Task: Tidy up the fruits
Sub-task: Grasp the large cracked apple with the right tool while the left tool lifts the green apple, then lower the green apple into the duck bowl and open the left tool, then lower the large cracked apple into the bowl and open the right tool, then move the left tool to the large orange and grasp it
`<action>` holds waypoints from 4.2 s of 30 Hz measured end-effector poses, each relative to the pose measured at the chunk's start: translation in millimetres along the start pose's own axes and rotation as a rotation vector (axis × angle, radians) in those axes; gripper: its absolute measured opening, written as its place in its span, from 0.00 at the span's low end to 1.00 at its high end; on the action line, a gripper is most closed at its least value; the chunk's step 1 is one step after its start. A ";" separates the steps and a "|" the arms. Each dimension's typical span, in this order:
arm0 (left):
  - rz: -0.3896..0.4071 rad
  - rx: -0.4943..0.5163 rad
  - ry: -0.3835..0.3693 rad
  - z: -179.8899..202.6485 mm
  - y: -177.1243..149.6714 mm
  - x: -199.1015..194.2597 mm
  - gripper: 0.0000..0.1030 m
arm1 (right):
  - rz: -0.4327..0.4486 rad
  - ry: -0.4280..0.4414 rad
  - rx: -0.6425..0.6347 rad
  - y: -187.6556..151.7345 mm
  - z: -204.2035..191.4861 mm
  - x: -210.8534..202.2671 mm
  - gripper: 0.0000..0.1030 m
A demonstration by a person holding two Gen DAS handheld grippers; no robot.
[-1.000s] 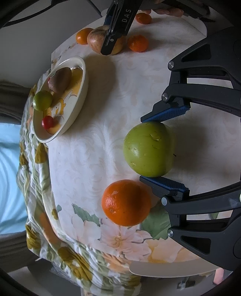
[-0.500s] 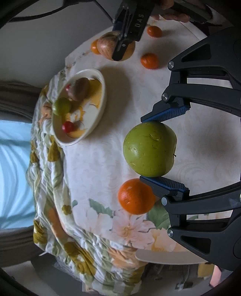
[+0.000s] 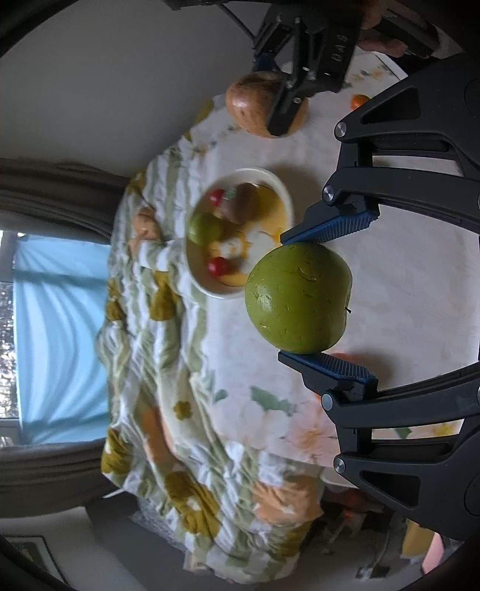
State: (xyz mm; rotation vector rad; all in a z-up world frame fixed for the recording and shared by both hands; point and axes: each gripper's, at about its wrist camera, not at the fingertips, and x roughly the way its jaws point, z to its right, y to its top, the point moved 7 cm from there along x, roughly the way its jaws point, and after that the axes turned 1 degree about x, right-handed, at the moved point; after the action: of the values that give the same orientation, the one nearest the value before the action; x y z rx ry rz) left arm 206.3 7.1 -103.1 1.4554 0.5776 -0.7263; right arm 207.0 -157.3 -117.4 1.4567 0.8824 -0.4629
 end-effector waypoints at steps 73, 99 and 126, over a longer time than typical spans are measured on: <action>-0.132 0.134 -0.091 -48.0 32.4 96.4 1.00 | -0.080 -0.041 0.114 34.3 -20.1 76.8 0.69; -0.158 0.056 -0.040 -59.5 -12.2 87.7 1.00 | 0.005 -0.013 0.063 17.6 -21.3 107.9 1.00; -0.041 0.015 0.032 -28.1 -10.6 -10.2 1.00 | 0.026 -0.024 0.053 5.9 6.3 -6.2 1.00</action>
State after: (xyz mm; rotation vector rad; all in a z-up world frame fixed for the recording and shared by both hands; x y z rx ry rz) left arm 193.9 36.2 -104.1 1.4751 0.6299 -0.7420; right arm 209.0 -164.2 -109.6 1.5064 0.8361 -0.4868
